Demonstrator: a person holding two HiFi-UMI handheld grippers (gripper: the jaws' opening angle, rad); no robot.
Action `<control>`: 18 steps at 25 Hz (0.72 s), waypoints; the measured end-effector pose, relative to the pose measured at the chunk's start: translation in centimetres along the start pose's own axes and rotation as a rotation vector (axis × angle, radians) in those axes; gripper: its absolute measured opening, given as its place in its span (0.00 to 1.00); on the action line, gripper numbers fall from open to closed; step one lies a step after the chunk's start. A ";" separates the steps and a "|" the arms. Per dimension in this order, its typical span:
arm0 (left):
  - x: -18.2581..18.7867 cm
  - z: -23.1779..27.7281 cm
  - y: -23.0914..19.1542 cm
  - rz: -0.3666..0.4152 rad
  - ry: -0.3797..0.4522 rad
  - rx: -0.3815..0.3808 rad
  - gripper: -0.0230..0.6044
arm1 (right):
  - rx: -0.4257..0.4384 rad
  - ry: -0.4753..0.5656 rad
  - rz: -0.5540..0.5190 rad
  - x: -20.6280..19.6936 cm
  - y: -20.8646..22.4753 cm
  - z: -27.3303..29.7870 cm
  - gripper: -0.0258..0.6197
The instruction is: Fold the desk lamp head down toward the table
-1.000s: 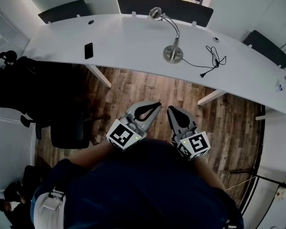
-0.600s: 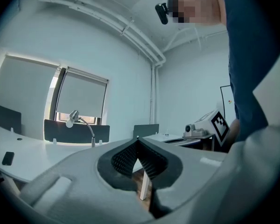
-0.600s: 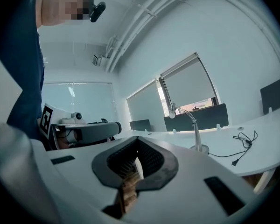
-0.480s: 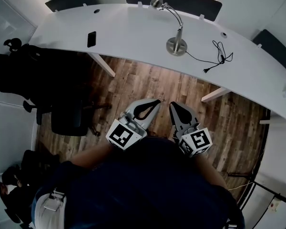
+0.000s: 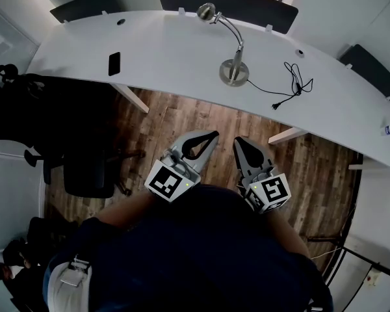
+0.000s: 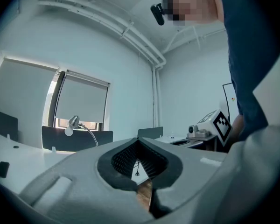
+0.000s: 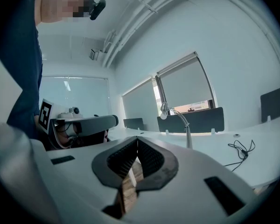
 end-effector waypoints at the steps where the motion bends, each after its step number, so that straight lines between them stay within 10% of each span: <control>1: 0.1 0.6 -0.9 0.013 0.003 -0.008 0.04 | -0.011 0.001 0.001 0.3 0.5 0.8 0.06; 18: 1.0 10.6 -17.4 0.017 0.026 -0.176 0.04 | -0.205 -0.016 0.029 4.7 8.4 15.6 0.06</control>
Point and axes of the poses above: the fingertips, and each gripper's own axes: z forward along the fingers, y to its right, x out of its top, the point moved 5 cm from there along -z, backward along the fingers, and after that the axes turned 2 degrees about z, right-handed, at the moved point
